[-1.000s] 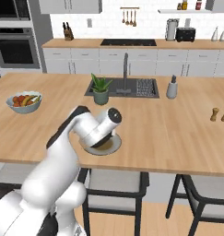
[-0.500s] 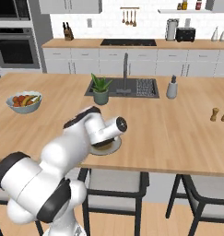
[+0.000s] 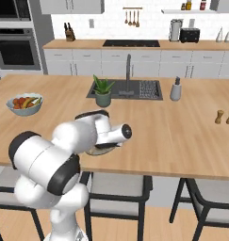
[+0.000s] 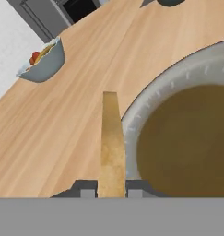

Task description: Start the toaster. Once the lever pops up, take the bread to the plate on the dining counter.

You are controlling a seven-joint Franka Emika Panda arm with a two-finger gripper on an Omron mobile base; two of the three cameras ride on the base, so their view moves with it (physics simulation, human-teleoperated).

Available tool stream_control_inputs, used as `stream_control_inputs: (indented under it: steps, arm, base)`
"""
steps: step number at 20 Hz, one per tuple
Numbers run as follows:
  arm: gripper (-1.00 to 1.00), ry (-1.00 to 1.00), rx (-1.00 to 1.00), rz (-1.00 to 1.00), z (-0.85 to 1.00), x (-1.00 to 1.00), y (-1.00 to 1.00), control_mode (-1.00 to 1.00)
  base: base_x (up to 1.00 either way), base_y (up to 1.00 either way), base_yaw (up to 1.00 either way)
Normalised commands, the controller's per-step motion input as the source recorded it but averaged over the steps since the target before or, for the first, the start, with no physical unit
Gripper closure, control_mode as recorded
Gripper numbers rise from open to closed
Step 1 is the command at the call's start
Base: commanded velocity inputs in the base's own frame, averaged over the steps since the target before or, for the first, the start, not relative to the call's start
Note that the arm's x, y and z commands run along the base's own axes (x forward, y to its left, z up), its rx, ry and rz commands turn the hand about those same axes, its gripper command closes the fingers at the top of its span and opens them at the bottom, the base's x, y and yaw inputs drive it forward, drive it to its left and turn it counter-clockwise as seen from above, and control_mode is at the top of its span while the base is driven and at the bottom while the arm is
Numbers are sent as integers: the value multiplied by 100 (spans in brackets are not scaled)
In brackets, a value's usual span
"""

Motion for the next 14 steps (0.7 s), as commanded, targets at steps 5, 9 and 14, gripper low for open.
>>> stream_control_inputs:
  steps: [5, 9, 14]
  arm:
    - [100, 0, 0, 0, -30, 24, 0, -100]
    - [-100, 0, 0, -1, -23, 29, 0, -100]
    - [-100, 0, -1, -6, -19, 26, 0, -100]
  base:
    - [0, 0, 0]
    - [0, 0, 0]
    - [0, 0, 0]
